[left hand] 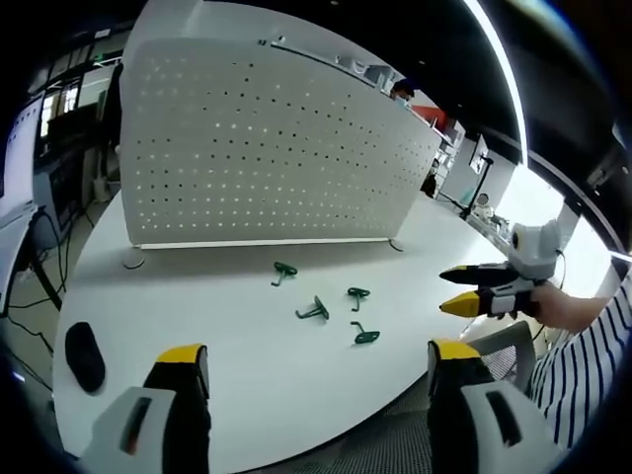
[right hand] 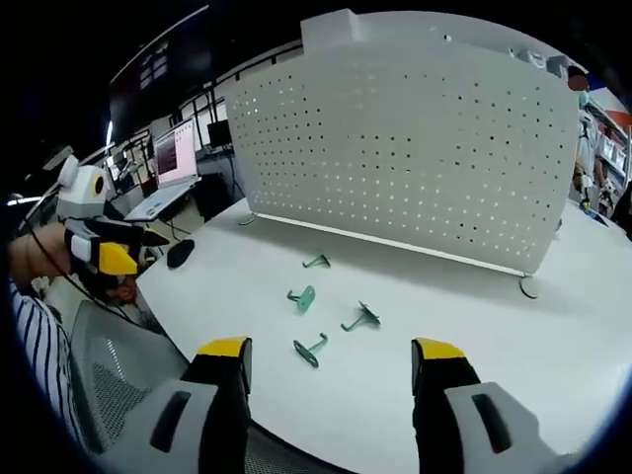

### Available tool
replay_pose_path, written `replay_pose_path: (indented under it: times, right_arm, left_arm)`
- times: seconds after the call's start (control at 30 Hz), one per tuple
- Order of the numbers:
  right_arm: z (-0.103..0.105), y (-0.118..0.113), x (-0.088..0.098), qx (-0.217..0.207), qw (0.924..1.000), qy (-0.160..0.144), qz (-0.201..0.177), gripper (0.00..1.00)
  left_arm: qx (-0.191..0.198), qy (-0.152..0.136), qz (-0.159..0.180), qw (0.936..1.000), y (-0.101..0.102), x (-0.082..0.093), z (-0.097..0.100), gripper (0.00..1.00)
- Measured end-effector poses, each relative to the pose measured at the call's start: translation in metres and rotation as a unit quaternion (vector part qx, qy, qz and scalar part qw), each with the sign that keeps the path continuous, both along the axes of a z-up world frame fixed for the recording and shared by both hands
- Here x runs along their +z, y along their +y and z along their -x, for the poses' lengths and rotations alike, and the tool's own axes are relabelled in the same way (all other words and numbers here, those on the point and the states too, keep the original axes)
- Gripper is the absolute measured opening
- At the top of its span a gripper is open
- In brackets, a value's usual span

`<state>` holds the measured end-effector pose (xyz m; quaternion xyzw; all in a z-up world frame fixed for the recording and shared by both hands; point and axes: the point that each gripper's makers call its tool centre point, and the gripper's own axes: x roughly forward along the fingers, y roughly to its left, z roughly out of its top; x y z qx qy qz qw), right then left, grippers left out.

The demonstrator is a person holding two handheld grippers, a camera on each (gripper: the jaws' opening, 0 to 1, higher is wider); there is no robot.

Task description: Insert the hook assembly into the mounting plate slot until the hook locks in place.

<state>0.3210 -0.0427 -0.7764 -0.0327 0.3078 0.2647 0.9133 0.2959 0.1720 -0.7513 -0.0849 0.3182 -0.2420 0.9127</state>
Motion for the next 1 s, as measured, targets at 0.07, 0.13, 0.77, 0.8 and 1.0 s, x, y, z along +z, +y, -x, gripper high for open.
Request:
replay_pose_path:
  times: [0.07, 0.13, 0.77, 0.8, 1.0]
  right_arm:
    - [-0.002, 0.006, -0.004, 0.008, 0.9999, 0.006, -0.003, 0.6]
    - [-0.003, 0.011, -0.007, 0.013, 0.9999, 0.008, -0.002, 0.58]
    - [-0.035, 0.064, -0.045, 0.063, 0.9969, 0.047, -0.011, 0.43]
    - [-0.037, 0.066, -0.048, 0.062, 0.9968, 0.049, -0.013, 0.41]
    - [-0.047, 0.078, -0.061, 0.064, 0.9962, 0.058, -0.007, 0.38]
  left_arm:
    - [0.0, 0.001, 0.001, 1.0, 0.0, 0.0, 0.0, 0.94]
    - [0.001, 0.001, 0.0, 1.0, 0.001, -0.001, -0.001, 0.94]
    - [0.009, 0.009, -0.005, 0.9999, 0.01, -0.003, -0.007, 0.93]
    - [0.008, 0.01, -0.006, 0.9999, 0.01, -0.004, -0.008, 0.93]
    - [0.01, 0.015, -0.009, 0.9998, 0.013, -0.006, -0.007, 0.93]
